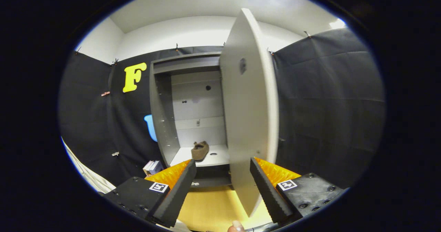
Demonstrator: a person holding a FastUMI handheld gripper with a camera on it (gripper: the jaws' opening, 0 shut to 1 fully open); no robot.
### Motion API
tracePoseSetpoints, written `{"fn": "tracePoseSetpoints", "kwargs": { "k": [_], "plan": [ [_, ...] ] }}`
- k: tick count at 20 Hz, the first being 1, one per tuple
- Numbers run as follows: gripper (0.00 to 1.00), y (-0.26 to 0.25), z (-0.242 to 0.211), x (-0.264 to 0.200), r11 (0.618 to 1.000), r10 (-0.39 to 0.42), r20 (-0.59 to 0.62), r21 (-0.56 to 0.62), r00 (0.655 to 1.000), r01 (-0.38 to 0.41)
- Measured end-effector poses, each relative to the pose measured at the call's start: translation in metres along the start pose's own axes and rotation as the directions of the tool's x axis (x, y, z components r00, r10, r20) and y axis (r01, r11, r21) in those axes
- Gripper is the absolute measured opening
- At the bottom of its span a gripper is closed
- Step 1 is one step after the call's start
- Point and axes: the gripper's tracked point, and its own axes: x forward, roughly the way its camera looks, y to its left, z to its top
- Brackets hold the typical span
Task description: Open the shoe cabinet door, grab the shoes and put them into the shoe cabinet, then close the shoe cabinet door.
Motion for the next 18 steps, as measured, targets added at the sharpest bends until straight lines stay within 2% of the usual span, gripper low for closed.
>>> {"fn": "tracePoseSetpoints", "kwargs": {
  "k": [2, 4, 9, 14, 18],
  "plan": [
    [0.98, -0.029, -0.010, -0.016, 0.998, -0.057, 0.019, -0.031, 0.998, 0.057],
    [0.98, -0.052, -0.012, -0.012, 0.994, -0.095, 0.026, -0.055, 0.995, 0.096],
    [0.99, -0.115, -0.012, 0.011, 0.991, -0.123, 0.014, -0.042, 0.992, 0.124],
    [0.99, -0.165, -0.025, 0.063, 0.995, -0.096, -0.035, 0.020, 0.995, 0.097],
    [0.98, -0.182, -0.038, 0.105, 0.998, -0.029, -0.075, 0.045, 0.997, 0.032]
  ]
}}
